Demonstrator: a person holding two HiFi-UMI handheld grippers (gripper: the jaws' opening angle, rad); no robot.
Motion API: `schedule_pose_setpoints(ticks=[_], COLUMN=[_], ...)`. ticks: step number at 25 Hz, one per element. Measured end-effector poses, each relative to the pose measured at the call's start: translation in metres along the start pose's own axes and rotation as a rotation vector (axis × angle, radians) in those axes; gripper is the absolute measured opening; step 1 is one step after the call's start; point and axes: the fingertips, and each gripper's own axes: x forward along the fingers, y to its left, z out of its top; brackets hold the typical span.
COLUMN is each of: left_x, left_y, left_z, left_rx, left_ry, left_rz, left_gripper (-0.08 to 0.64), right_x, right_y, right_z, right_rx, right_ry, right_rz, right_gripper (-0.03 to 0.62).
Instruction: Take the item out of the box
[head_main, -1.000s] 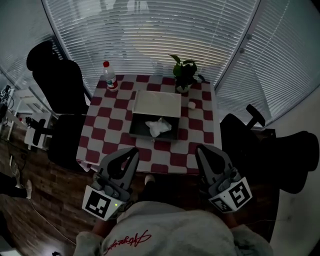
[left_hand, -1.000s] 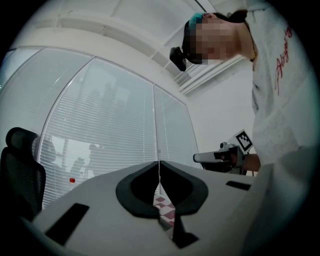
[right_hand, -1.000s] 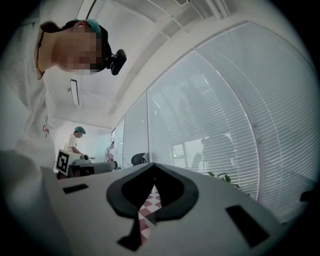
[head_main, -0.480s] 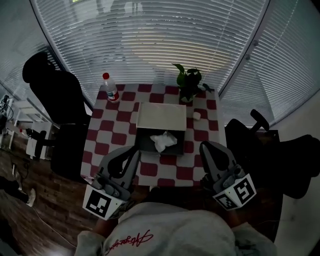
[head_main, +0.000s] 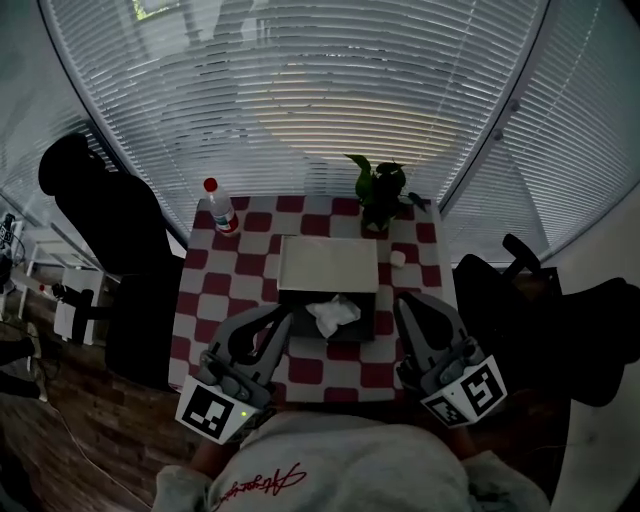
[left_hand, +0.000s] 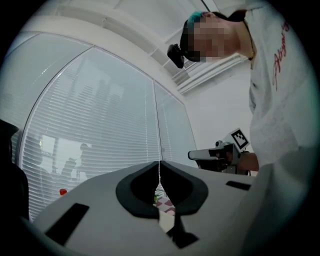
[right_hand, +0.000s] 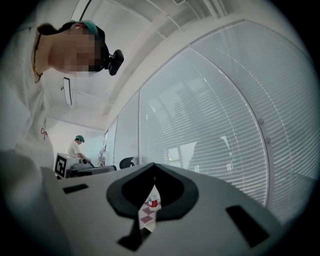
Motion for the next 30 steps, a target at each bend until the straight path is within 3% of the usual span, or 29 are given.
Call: schedule_pose_setpoints(ticks=[30], left_x=[0.009], left_y=[0.01], left_z=[0.008], left_rx=[0.018], left_ry=[0.001], left_rz=[0.151], left_gripper=[0.017], right_x=[0.018], right_y=[-0.026], right_z=[0.001], right_rx=[0.007], right_ry=[0.042], right_rz=[0.138], right_gripper=[0.009])
